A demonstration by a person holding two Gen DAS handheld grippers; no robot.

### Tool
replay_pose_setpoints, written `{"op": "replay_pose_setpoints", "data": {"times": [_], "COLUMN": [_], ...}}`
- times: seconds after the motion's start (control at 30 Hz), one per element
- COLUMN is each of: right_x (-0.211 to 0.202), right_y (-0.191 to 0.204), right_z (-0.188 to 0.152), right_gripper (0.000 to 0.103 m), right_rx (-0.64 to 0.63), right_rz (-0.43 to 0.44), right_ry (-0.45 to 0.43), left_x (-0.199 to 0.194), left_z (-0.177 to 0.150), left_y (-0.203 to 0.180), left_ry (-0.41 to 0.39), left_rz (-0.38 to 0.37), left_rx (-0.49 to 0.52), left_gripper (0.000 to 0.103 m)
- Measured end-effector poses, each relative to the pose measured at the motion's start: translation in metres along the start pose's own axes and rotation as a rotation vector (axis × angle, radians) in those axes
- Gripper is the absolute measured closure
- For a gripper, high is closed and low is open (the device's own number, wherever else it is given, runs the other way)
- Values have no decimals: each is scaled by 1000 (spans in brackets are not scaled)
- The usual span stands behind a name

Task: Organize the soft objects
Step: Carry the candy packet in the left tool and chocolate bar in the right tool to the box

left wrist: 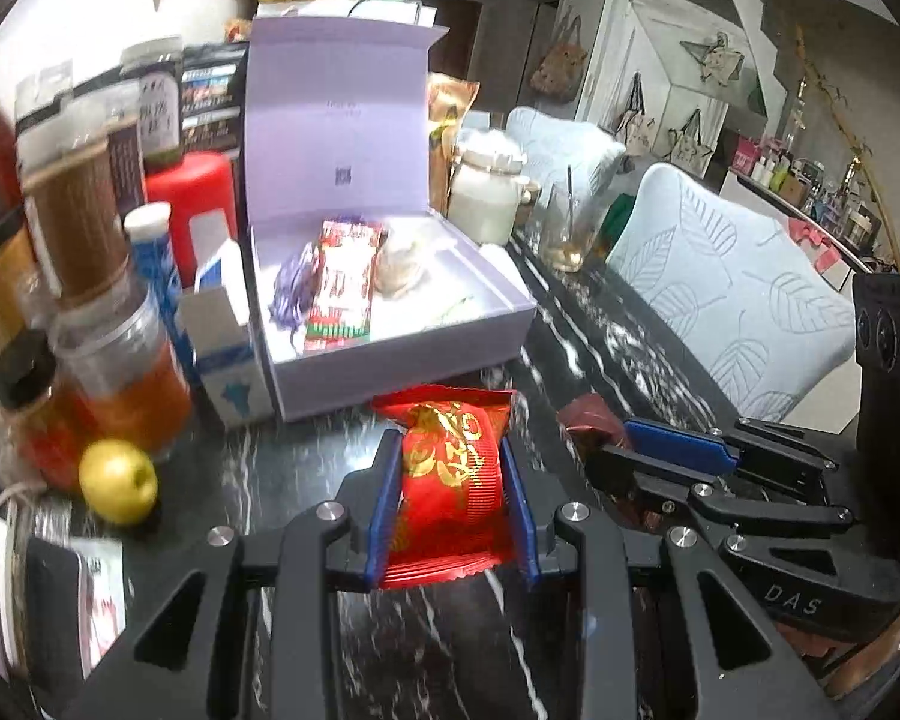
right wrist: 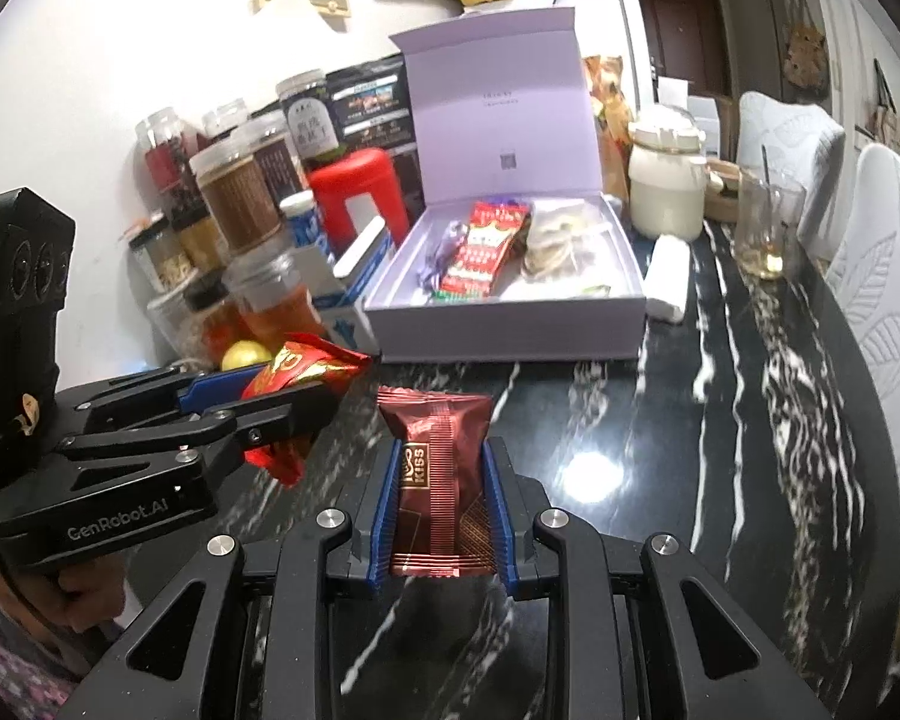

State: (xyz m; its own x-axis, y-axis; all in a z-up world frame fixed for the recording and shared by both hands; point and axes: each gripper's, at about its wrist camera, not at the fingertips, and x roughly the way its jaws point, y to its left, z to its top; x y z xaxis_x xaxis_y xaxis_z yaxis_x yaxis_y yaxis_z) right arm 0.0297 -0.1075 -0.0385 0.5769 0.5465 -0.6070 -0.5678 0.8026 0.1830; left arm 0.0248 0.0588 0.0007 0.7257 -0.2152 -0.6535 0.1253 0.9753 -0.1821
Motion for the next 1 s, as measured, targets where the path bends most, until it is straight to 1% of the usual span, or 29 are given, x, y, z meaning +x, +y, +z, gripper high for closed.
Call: {"op": "replay_pose_setpoints", "data": {"times": [0.17, 0.5, 0.83, 1.0], "right_x": [-1, -5, 1, 10], "right_y": [-8, -22, -37, -45], "right_z": [21, 62, 100, 122], "right_gripper": [76, 76, 76, 76], "right_rx": [15, -19, -53, -68], "right_rz": [1, -20, -14, -5], "right_ry": [-37, -103, -155, -181], "left_x": [2, 11, 27, 41], "left_z": [22, 60, 101, 124], "left_y": [-4, -6, 0, 8], "left_ry": [-45, -112, -169, -191], "left_rz": [-12, -13, -11, 2], "left_rx": [22, 44, 33, 30], "left_gripper": [71, 71, 71, 71]}}
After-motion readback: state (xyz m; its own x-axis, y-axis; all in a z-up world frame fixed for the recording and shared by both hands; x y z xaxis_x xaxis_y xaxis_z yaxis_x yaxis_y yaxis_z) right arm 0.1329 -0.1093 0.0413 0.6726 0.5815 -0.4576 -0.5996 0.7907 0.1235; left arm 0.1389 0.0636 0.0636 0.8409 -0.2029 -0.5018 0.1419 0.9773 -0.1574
